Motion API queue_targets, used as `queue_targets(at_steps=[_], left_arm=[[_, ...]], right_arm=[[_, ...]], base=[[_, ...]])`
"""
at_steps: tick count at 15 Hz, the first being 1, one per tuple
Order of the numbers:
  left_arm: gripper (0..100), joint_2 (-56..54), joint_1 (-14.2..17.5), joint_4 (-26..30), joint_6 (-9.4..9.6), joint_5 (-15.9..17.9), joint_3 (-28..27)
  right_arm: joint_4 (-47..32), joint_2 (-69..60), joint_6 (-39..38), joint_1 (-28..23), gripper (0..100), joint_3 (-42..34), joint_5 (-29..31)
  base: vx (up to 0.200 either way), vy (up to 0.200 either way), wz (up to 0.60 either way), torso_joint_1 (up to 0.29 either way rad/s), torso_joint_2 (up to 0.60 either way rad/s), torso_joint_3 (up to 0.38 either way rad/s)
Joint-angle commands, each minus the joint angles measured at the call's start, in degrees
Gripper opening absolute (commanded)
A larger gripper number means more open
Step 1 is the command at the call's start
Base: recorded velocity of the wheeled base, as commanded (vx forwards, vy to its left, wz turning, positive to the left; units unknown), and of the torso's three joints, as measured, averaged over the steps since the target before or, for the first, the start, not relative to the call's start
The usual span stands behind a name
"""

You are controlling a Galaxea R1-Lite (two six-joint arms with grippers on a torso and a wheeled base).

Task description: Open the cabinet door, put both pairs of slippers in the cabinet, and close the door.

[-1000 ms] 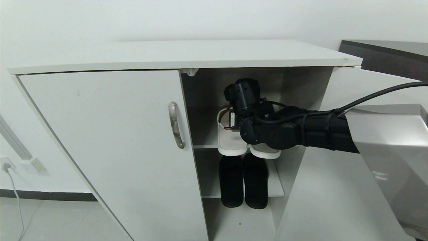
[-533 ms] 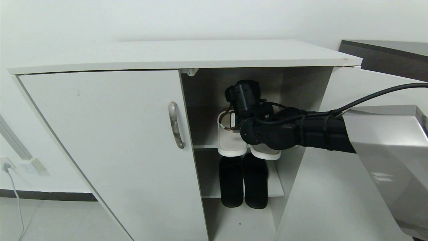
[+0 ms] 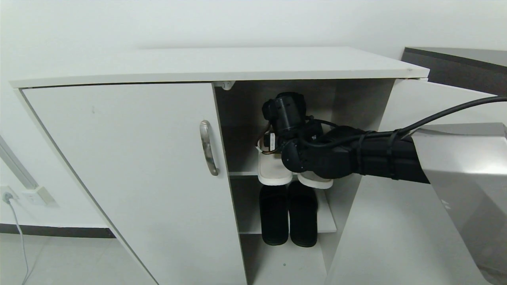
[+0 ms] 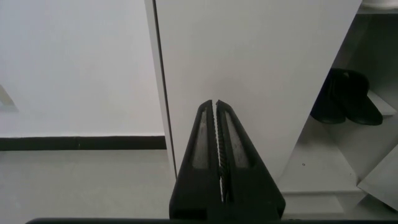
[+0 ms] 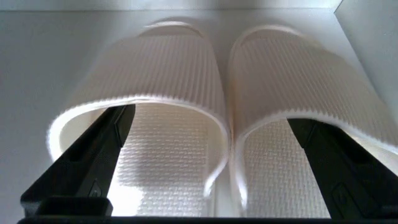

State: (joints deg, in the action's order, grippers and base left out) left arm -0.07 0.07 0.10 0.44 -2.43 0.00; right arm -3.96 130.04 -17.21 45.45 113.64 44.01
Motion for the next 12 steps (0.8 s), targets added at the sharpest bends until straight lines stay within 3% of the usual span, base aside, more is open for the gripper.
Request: queue_targets(at_steps=[1, 6, 12], left_arm=[[0, 0.1, 0.0, 0.0, 0.00, 0.0, 0.0], [0, 0.1, 0.0, 0.0, 0.00, 0.1, 0.0], [0, 0.1, 0.0, 0.0, 0.00, 0.1, 0.0]], right_arm=[[0.0, -2.7, -0.1, 0.9, 100, -2.2, 0.0], [0.6, -8.2, -1.9, 3.1, 100, -12.4, 0.2], [9.4, -17.4, -1.9, 5.5, 100, -29.1, 0.2]], base=[[0.000, 0.000, 0.00, 0.000, 0.00, 0.000], [0.000, 0.000, 0.00, 0.000, 0.00, 0.000], [0.000, 0.000, 0.00, 0.000, 0.00, 0.000]])
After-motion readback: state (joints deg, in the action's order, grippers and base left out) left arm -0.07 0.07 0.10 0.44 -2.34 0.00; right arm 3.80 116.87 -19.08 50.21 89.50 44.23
